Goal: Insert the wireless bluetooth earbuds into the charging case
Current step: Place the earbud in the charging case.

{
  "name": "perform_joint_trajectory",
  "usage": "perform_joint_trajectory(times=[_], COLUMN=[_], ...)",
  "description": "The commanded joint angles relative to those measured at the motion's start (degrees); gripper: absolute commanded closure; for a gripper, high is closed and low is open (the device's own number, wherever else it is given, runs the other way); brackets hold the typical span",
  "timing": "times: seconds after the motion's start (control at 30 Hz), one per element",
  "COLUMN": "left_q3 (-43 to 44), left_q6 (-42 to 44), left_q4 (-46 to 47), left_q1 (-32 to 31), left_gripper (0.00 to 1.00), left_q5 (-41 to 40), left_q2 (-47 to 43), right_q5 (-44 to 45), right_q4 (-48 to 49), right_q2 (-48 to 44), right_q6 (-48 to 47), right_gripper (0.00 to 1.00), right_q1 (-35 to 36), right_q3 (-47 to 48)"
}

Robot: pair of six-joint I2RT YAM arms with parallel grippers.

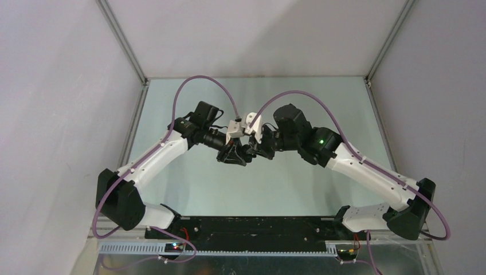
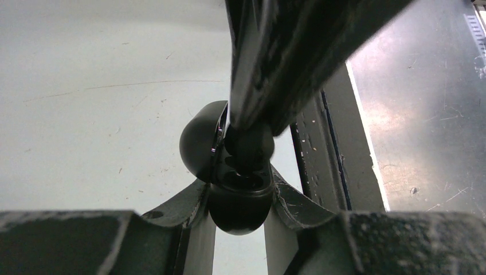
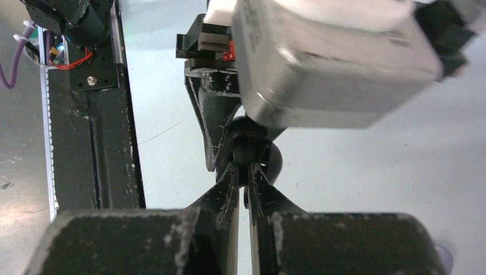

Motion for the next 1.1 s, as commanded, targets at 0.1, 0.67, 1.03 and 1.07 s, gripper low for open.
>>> perform_joint_trajectory(times=[0.1, 0.67, 1.03, 1.07], left_q3=[2.1, 1.6, 1.4, 1.4], left_q6=[-0.1, 0.0, 0.2, 0.3], left_q4=[0.8, 1.3, 1.1, 1.1], left_q1=[0.1, 0.6, 0.6, 0.6], left_gripper=[0.99, 0.99, 0.99, 0.99], left_q5=[2.3, 2.5, 2.8, 2.8], left_q2=[-1.4, -2.1, -1.9, -1.9], right_q5=[-3.7, -0.9, -1.5, -2.3], right_q4=[3.6, 2.9, 4.6, 4.6], right_q2=[-1.7, 1.1, 1.4, 1.5], right_q6=[2.3, 0.0, 3.3, 3.3], right_gripper=[0.91, 0.91, 0.91, 0.91], right_q1=[-2.2, 0.5, 0.4, 0.4], right_q3=[-0.9, -0.9, -0.9, -0.8])
